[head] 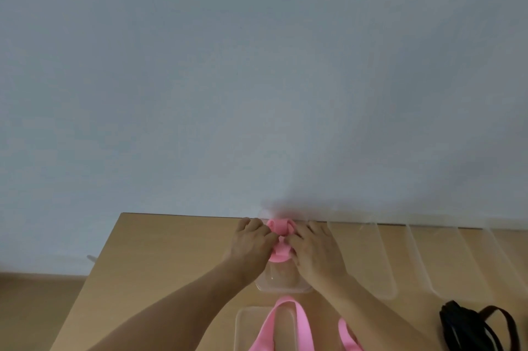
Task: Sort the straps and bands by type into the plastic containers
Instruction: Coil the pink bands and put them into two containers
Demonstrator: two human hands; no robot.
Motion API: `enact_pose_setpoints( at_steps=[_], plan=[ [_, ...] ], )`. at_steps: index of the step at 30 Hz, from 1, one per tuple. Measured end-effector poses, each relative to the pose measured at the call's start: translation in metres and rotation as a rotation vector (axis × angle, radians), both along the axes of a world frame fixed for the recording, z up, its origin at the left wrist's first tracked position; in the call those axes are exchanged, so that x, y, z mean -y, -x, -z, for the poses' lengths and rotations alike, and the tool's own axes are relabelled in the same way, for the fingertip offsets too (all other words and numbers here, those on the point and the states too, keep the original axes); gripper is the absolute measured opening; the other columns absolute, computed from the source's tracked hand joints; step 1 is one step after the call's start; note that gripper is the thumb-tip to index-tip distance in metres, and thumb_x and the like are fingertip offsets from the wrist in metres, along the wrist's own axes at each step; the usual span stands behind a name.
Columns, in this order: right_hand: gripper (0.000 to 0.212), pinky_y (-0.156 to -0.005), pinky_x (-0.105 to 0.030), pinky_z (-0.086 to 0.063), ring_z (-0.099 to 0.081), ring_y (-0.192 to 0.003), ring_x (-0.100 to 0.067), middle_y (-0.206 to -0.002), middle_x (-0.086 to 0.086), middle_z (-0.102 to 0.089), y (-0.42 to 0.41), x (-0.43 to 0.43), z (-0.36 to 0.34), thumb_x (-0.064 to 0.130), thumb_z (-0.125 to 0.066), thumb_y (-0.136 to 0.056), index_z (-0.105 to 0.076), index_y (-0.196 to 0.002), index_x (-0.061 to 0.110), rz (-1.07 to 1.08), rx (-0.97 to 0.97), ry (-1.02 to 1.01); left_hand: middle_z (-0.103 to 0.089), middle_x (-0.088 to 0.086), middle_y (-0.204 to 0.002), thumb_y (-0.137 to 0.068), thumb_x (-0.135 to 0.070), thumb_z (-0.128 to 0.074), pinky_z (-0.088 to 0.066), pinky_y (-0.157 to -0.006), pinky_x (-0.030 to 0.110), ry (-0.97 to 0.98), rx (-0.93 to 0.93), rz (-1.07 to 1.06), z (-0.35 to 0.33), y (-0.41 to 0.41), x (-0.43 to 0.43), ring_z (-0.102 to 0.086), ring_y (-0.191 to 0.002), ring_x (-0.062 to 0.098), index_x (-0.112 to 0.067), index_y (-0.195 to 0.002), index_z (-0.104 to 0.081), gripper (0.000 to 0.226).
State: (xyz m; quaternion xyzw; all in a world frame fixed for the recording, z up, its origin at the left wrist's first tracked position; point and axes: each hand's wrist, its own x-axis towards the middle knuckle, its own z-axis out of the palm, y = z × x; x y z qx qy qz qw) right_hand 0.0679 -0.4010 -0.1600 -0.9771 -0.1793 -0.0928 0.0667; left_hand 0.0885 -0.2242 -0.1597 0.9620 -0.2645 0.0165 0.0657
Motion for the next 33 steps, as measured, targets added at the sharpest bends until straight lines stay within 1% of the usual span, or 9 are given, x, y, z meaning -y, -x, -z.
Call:
enact_pose_setpoints(
  at_steps=[4, 8, 11, 14, 17, 22, 24, 27, 33],
  plan=[
    [0.027, -0.077, -0.032, -0.037, -0.052, -0.086, -0.018, -0.095, 0.01, -0.068, -0.001, -0.001, 0.01, 0.028, -0.086, -0.055, -0.069, -0.076, 0.03, 0.025, 0.027, -0.008, -0.054, -0.011, -0.054, -0.047, -0.018, -0.081, -0.041, -0.065, 0.027, 0.035, 0.016, -0.036, 0.001, 0.001, 0.003, -0.055, -0.059, 0.019, -0.025, -0.055, -0.062, 0.021],
    [0.028, -0.074, -0.031, -0.032, -0.056, -0.079, -0.02, -0.09, 0.01, -0.068, -0.003, 0.003, 0.007, 0.028, -0.084, -0.063, -0.071, -0.087, 0.026, 0.053, 0.067, -0.006, -0.062, -0.008, -0.069, -0.063, -0.019, -0.057, -0.037, -0.077, 0.029, 0.128, 0.073, -0.069, 0.005, 0.007, 0.0, -0.06, -0.073, 0.022, -0.024, -0.064, -0.067, 0.011],
    [0.014, -0.073, -0.03, -0.033, -0.053, -0.077, -0.018, -0.089, 0.013, -0.067, -0.002, 0.005, 0.007, 0.035, -0.061, -0.075, -0.069, -0.084, 0.028, 0.042, 0.094, -0.004, -0.062, -0.008, -0.072, -0.059, -0.025, -0.066, -0.036, -0.082, 0.029, 0.129, 0.032, -0.078, 0.003, 0.01, -0.001, -0.06, -0.079, 0.022, -0.024, -0.068, -0.068, 0.01],
    [0.029, -0.066, -0.029, -0.045, -0.055, -0.075, -0.016, -0.085, 0.016, -0.068, -0.004, 0.004, 0.0, 0.039, -0.043, -0.077, -0.07, -0.086, 0.03, 0.059, 0.019, -0.019, -0.065, -0.012, -0.078, -0.06, -0.037, -0.066, -0.035, -0.085, 0.029, 0.101, -0.011, -0.095, -0.007, 0.007, -0.001, -0.062, -0.083, 0.019, -0.03, -0.076, -0.072, 0.018],
    [0.032, -0.063, -0.03, -0.048, -0.057, -0.075, -0.018, -0.083, 0.013, -0.067, -0.003, 0.005, -0.006, 0.038, -0.044, -0.076, -0.071, -0.091, 0.028, 0.065, -0.043, -0.016, -0.067, -0.012, -0.082, -0.062, -0.04, -0.066, -0.035, -0.086, 0.03, 0.044, -0.036, -0.085, -0.01, 0.005, -0.002, -0.062, -0.086, 0.019, -0.033, -0.077, -0.074, 0.018],
    [0.031, -0.07, -0.033, -0.052, -0.06, -0.084, -0.02, -0.094, 0.009, -0.067, -0.001, 0.004, -0.012, 0.036, -0.063, -0.071, -0.072, -0.099, 0.025, 0.086, -0.116, -0.031, -0.07, -0.008, -0.091, -0.062, -0.038, -0.063, -0.053, -0.078, 0.035, 0.005, -0.108, -0.051, -0.017, 0.008, -0.003, -0.065, -0.09, 0.022, -0.032, -0.081, -0.075, 0.023],
    [0.036, -0.073, -0.033, -0.053, -0.061, -0.089, -0.021, -0.1, 0.007, -0.067, 0.002, 0.003, -0.017, 0.034, -0.064, -0.074, -0.071, -0.107, 0.024, 0.098, -0.131, -0.03, -0.07, -0.005, -0.105, -0.068, -0.035, -0.062, -0.051, -0.086, 0.037, 0.008, -0.091, -0.039, -0.021, 0.009, -0.005, -0.064, -0.102, 0.025, -0.031, -0.094, -0.076, 0.03],
    [0.039, -0.086, -0.033, -0.049, -0.056, -0.104, -0.022, -0.115, 0.006, -0.064, 0.01, 0.001, -0.028, 0.032, -0.055, -0.086, -0.064, -0.124, 0.025, 0.104, -0.147, -0.025, -0.046, -0.003, -0.145, -0.092, -0.032, -0.051, -0.024, -0.11, 0.036, 0.0, -0.153, -0.04, -0.034, 0.016, -0.012, -0.034, -0.138, 0.024, -0.028, -0.136, -0.054, 0.044],
    [0.021, -0.082, -0.031, -0.049, -0.058, -0.1, -0.021, -0.105, 0.005, -0.064, 0.053, -0.013, -0.051, 0.022, -0.064, -0.085, -0.071, -0.105, 0.021, 0.142, -0.088, -0.179, -0.03, 0.0, -0.154, -0.095, -0.028, -0.046, -0.021, -0.113, 0.036, -0.027, -0.194, -0.027, -0.059, 0.049, -0.035, -0.019, -0.143, 0.023, -0.027, -0.148, -0.035, 0.054]
  ],
)
